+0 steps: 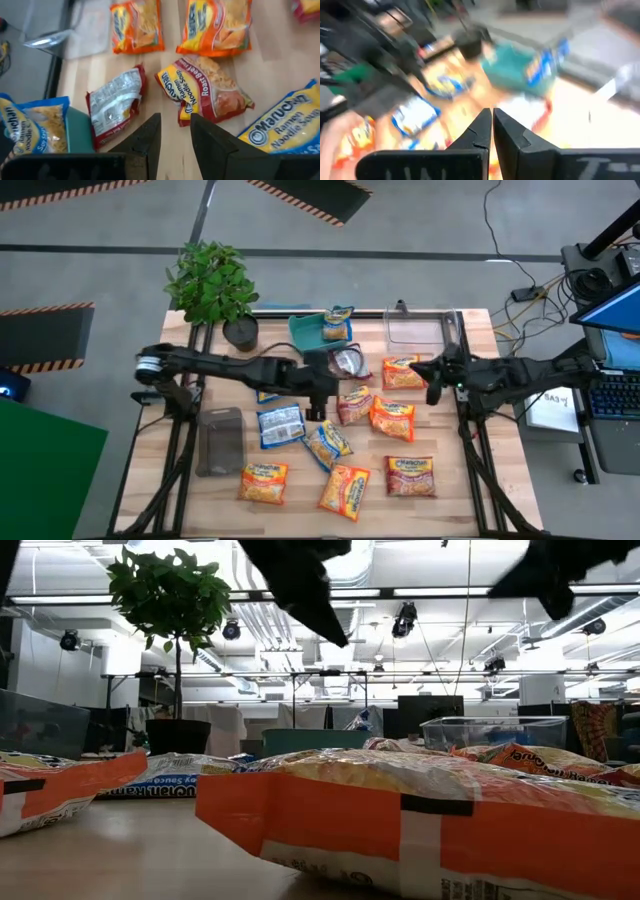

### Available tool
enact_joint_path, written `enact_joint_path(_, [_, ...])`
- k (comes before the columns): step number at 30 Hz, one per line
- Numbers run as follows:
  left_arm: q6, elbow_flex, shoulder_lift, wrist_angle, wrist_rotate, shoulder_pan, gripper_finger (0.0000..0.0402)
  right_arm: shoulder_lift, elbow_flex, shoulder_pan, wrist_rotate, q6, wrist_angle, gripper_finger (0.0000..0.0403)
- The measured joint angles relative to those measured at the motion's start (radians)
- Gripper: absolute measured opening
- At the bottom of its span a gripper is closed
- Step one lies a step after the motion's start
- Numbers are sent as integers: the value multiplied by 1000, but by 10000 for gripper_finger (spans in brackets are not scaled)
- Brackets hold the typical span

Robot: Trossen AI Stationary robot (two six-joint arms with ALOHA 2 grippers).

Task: Sort Maruchan noodles
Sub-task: Put the top orange noodle pack into the transparent bin

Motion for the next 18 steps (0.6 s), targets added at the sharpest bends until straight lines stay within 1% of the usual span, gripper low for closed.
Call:
enact_joint_path(6, [11,-205,-169,232,0,0,79,83,-3,0,-4,450,-299,9])
enact_joint_path(10, [31,-317,-257,365,-15,0,79,117,-6,0,-23,673,-472,9])
enact_joint_path(14, [33,-372,-316,407,-37,0,79,121,-8,-2,-32,832,-591,9])
enact_joint_path(18, [31,-393,-343,408,-38,0,79,120,-13,-23,-26,854,-582,9])
